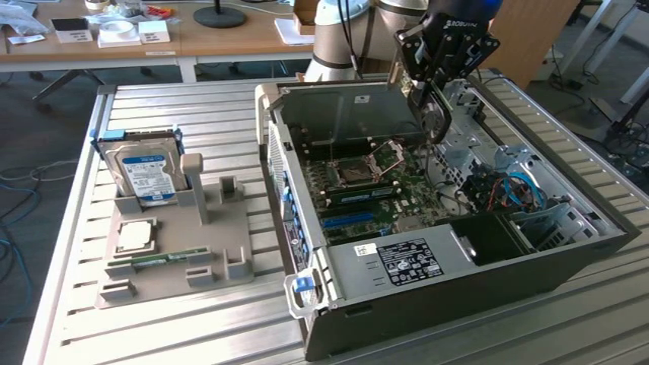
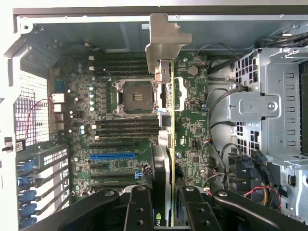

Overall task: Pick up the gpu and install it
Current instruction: 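Pick up the gpu and move the gpu toward the slot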

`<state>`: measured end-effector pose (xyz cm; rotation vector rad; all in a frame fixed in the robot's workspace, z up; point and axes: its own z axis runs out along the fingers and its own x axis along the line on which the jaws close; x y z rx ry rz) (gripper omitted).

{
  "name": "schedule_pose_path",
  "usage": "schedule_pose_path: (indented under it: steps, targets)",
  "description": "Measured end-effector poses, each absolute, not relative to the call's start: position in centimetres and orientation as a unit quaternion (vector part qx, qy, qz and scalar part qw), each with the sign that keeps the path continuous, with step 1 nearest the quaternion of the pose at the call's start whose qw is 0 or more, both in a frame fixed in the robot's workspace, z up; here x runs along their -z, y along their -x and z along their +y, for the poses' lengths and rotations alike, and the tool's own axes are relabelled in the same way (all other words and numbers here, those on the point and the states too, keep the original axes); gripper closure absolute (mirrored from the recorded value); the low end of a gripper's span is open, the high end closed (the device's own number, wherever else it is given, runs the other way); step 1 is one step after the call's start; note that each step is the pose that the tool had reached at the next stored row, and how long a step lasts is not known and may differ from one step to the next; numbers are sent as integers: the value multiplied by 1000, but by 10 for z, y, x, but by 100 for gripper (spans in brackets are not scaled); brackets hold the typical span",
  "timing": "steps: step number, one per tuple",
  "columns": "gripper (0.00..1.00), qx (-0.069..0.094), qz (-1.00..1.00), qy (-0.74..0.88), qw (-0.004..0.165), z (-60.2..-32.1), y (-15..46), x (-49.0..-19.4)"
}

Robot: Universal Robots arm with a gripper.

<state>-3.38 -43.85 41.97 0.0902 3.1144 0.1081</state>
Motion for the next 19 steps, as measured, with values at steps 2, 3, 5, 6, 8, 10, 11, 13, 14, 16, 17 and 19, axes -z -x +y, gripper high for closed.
schedule_pose_path:
  steps: [2,3,5,6,8,10,11,13,14,16,17,19]
  targets:
    - [73,-35,999,-29,12,-438,34,-420]
    - [73,-35,999,-29,12,-438,33,-420]
    - [73,-35,999,-29,12,-438,31,-420]
    - [73,-35,999,-29,12,-438,30,-420]
    - [73,-35,999,-29,12,-438,28,-420]
    - [73,-35,999,-29,12,-438,25,-420]
    - [73,-35,999,-29,12,-439,25,-420]
    - [73,-35,999,-29,12,-438,23,-420]
    - [73,-35,999,-29,12,-438,23,-420]
    - [73,-35,999,-29,12,-438,22,-420]
    - [73,-35,999,-29,12,-438,22,-420]
    - [73,-35,999,-29,12,-438,22,-420]
